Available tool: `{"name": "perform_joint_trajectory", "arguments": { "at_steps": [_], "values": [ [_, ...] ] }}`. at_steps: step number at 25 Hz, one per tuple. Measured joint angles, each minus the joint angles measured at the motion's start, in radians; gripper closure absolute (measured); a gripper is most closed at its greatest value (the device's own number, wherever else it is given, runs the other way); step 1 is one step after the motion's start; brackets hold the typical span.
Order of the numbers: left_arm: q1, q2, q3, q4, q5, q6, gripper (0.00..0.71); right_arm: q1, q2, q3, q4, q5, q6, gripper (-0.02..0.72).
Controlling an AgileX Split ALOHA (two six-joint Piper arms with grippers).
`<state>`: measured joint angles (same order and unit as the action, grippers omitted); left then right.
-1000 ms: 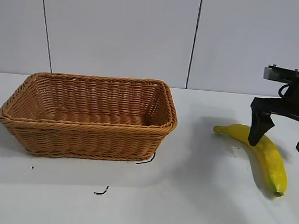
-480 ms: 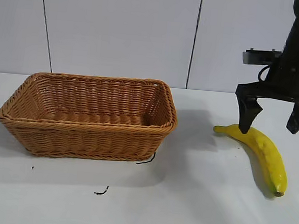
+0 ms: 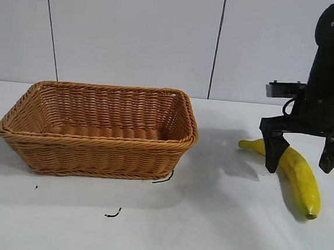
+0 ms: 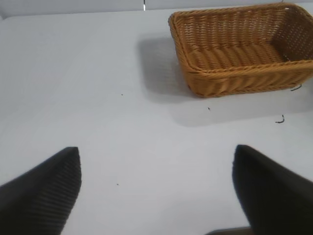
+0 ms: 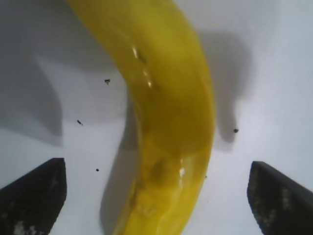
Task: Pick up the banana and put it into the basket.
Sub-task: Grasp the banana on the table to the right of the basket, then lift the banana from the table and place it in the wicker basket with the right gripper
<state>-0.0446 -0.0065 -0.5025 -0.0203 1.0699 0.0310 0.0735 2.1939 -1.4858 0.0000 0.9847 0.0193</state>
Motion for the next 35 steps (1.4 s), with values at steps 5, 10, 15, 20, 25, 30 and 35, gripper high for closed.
{"name": "perform_joint_trajectory", "arguments": {
  "at_steps": [5,10,15,20,25,30,35],
  "values": [
    [0.0,0.0,0.0,0.0,0.0,0.0,0.076,0.0,0.0,0.0,-0.035,0.003,0.025,0.312],
    [0.0,0.0,0.0,0.0,0.0,0.0,0.076,0.0,0.0,0.0,-0.073,0.006,0.03,0.413],
    [0.0,0.0,0.0,0.0,0.0,0.0,0.076,0.0,0.0,0.0,-0.077,0.006,0.029,0.413],
    [0.0,0.0,0.0,0.0,0.0,0.0,0.076,0.0,-0.015,-0.019,-0.08,0.022,0.029,0.413],
    [0.0,0.0,0.0,0.0,0.0,0.0,0.076,0.0,-0.067,-0.15,-0.073,0.122,0.029,0.413],
    [0.0,0.0,0.0,0.0,0.0,0.0,0.076,0.009,-0.097,-0.317,-0.071,0.219,0.027,0.413],
    [0.0,0.0,0.0,0.0,0.0,0.0,0.076,0.082,-0.11,-0.449,-0.059,0.226,0.025,0.413]
  ]
}}
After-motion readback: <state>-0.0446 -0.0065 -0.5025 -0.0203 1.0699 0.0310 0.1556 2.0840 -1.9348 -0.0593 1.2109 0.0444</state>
